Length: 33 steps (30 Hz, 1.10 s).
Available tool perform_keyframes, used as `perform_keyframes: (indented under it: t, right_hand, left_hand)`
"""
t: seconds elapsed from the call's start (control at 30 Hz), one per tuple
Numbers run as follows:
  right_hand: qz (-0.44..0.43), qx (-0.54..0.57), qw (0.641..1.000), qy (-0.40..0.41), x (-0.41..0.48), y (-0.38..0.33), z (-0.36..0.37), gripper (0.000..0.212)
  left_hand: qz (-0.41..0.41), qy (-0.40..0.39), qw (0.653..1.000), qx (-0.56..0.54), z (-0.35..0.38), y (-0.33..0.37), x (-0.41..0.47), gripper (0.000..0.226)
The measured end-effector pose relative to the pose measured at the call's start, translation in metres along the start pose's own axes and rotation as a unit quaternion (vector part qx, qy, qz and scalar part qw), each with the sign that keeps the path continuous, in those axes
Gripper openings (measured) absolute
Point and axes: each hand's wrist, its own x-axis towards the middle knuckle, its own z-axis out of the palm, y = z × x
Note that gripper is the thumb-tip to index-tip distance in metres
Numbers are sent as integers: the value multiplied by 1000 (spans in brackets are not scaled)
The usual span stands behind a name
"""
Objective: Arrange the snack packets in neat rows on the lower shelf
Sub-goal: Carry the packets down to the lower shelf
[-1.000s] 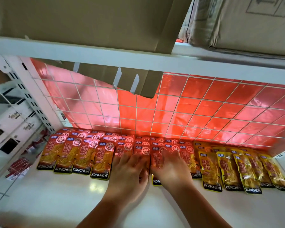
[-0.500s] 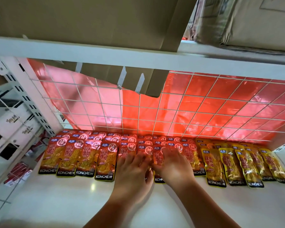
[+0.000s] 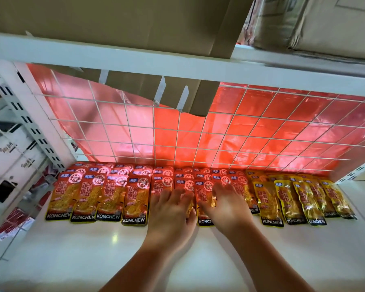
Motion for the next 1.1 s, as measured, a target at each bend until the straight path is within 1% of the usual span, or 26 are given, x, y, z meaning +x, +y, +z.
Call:
perform_keyframes:
  t: [0.13, 0.23, 0.33, 0.4, 0.47, 0.57, 0.67, 0.77, 0.87, 1.1]
  right_hand:
    - [-20, 34, 999, 18, -9, 2, -14, 46]
    - [-50, 76, 994, 65, -15, 4, -30, 38]
    - [-84, 74, 990, 88, -23, 5, -56, 30]
    - [-110, 78, 985, 107, -28, 7, -78, 29]
    - [-126, 88, 980, 126, -36, 14, -103, 29]
    - [-148, 106, 971, 154, -45, 28, -134, 31]
    - [-163, 114, 960, 199, -67, 56, -171, 31]
    - [-169, 114, 951, 232, -93, 88, -207, 32]
    - [-169, 108, 942, 270, -123, 122, -248, 30]
    - [-150, 82, 923, 346, -201, 209, -343, 28]
  left_hand:
    - [-16, -4, 1000, -12, -7, 1, -1, 43]
    - [-19, 17, 999, -22, -21, 10, 5, 45]
    - [-21, 23, 999, -40, -42, 30, 20, 46]
    - [-1, 38, 997, -70, -56, 45, 31, 45]
    - [38, 61, 993, -97, -70, 63, 40, 43]
    - [71, 83, 989, -104, -90, 92, 55, 44]
    - [101, 99, 985, -103, -111, 138, 61, 47]
    - [136, 126, 977, -104, -133, 191, 63, 44]
    - [148, 139, 973, -110, -155, 246, 63, 44]
    - [208, 130, 960, -138, -190, 379, 63, 42]
